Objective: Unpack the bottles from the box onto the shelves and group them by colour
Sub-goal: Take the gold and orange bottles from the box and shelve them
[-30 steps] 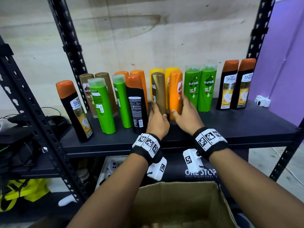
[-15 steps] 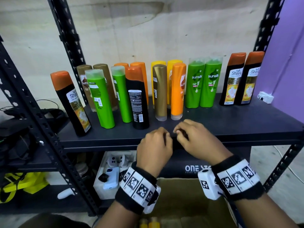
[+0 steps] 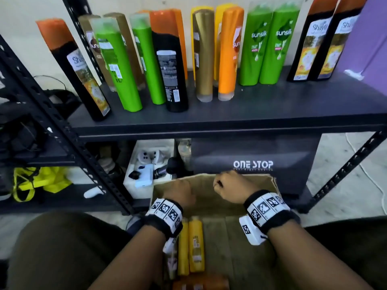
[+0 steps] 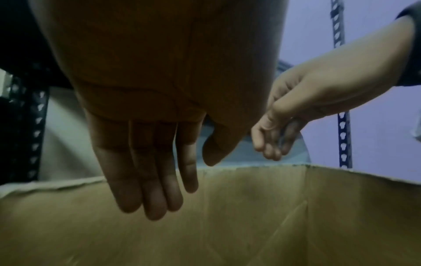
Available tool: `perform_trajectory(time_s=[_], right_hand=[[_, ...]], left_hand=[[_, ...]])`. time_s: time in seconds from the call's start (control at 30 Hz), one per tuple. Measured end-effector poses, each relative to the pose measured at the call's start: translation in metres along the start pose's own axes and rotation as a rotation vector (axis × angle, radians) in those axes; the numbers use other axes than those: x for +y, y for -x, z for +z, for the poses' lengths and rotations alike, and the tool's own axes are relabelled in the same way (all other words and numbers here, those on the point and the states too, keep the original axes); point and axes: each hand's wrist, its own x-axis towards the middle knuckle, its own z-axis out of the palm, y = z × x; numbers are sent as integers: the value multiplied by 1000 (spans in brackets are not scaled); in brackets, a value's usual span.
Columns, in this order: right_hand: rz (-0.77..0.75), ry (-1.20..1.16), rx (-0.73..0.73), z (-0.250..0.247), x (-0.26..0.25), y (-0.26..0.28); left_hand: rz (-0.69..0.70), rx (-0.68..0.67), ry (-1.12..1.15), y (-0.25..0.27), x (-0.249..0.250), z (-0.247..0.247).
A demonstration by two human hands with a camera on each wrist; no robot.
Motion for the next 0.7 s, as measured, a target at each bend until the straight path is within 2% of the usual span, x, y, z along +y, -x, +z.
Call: perform_trajectory(time_s=[0.07, 0.13, 0.37, 0.53, 0.7], right_hand=[[51, 7, -93, 22, 7, 0], [92, 22, -177, 44, 16, 1], [201, 33, -361, 106, 41, 10], [248, 46, -494, 144, 53, 15], [226, 66, -588, 178, 62, 16]], left_hand=[[4, -83, -82, -5, -7, 20], [12, -157, -66, -10, -13, 38], [23, -265, 3, -16, -30, 78], [25, -322, -96, -18, -37, 93], [-4, -375, -53, -18, -33, 106]])
